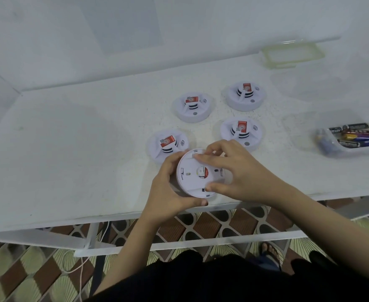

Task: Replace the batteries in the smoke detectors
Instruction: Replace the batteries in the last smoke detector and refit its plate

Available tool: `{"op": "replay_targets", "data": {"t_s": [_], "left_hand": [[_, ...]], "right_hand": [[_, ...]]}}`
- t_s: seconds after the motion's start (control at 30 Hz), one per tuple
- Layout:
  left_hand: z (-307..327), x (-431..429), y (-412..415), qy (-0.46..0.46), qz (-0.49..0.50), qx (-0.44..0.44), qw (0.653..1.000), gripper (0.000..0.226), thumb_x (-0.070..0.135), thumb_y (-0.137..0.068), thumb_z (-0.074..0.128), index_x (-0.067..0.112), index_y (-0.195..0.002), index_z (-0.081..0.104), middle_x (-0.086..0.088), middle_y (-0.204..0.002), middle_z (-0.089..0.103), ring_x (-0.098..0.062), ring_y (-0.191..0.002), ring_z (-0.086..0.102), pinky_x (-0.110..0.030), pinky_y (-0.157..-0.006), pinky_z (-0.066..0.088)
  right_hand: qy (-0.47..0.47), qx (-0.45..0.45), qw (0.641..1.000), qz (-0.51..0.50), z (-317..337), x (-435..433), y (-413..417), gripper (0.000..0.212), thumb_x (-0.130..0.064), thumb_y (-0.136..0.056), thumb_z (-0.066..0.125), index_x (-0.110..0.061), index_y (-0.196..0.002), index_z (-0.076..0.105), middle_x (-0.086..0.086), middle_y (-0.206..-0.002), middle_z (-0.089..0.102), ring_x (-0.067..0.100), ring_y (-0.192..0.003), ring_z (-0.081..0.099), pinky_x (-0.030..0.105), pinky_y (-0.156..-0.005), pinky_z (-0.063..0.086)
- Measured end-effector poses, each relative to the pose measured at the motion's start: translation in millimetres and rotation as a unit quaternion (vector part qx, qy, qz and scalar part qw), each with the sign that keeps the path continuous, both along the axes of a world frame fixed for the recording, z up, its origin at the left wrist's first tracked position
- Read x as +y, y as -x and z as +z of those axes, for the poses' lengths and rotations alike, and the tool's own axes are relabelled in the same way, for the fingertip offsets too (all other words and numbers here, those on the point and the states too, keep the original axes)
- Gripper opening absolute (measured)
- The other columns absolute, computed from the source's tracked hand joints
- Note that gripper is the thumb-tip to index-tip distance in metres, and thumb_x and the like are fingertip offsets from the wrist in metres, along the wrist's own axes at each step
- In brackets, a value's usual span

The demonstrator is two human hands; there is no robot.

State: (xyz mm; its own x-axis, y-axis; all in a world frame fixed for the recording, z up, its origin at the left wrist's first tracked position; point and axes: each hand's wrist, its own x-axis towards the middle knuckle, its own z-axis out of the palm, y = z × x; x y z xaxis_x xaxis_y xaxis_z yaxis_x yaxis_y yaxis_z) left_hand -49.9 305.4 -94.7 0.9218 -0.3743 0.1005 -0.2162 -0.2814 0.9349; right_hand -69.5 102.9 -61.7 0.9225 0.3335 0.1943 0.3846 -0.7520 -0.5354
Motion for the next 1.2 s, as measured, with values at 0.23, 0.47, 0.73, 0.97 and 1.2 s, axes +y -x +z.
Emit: {"op": "replay_targets", "data": {"t_s": [0.23, 0.47, 0.73, 0.97, 1.2], "left_hand": [[0.8, 3.6, -3.8, -0.004, -0.012, 0.006, 1.0, 0.096, 0.022, -0.047, 0.093, 0.019, -0.134, 0.05, 0.007, -0.128, 0.062, -0.012, -0.123, 0.055, -0.019, -0.096, 0.045], [1.7, 4.8, -3.5, -0.005, -0.013, -0.004, 1.0, 0.096, 0.022, -0.049, 0.093, 0.018, -0.135, 0.051, 0.008, -0.13, 0.061, -0.013, -0.124, 0.054, -0.023, -0.099, 0.045], [3.0, 4.2, -1.4, 0.005, -0.006, -0.002, 1.0, 0.095, 0.026, -0.047, 0.093, 0.019, -0.133, 0.052, 0.009, -0.127, 0.063, -0.01, -0.121, 0.056, -0.022, -0.097, 0.046], [3.2, 2.8, -2.0, 0.015, -0.005, 0.001, 1.0, 0.093, 0.023, -0.048, 0.093, 0.015, -0.132, 0.053, 0.008, -0.126, 0.064, -0.008, -0.121, 0.057, -0.018, -0.096, 0.045], [4.1, -2.3, 0.6, 0.002, -0.002, -0.024, 1.0, 0.088, 0.013, -0.053, 0.092, 0.018, -0.131, 0.051, 0.009, -0.126, 0.062, -0.008, -0.119, 0.057, -0.014, -0.092, 0.045]], "right_hand": [[0.0, 0.042, 0.999, -0.009, 5.0, -2.0, -4.3, 0.064, -0.033, -0.077, 0.075, -0.032, -0.135, 0.049, -0.012, -0.117, 0.037, 0.001, -0.105, 0.028, 0.012, -0.088, 0.023], [0.012, 0.057, 0.998, 0.003, 10.9, -1.2, -2.6, 0.062, -0.034, -0.08, 0.072, -0.033, -0.137, 0.046, -0.014, -0.116, 0.035, 0.001, -0.106, 0.029, 0.013, -0.089, 0.024], [0.003, -0.009, 1.0, -0.02, 7.1, 6.8, 0.0, 0.062, -0.045, -0.073, 0.074, -0.021, -0.129, 0.059, -0.001, -0.108, 0.056, 0.011, -0.099, 0.049, 0.023, -0.085, 0.04], [-0.011, -0.034, 0.998, -0.049, -3.2, 9.1, 3.9, 0.063, -0.044, -0.074, 0.073, -0.014, -0.127, 0.059, -0.001, -0.104, 0.058, 0.009, -0.096, 0.051, 0.02, -0.082, 0.039], [0.035, -0.07, 0.997, -0.028, -4.1, 7.4, 3.7, 0.062, -0.05, -0.08, 0.058, -0.008, -0.125, 0.058, 0.006, -0.11, 0.059, 0.015, -0.1, 0.053, 0.016, -0.088, 0.034]]}}
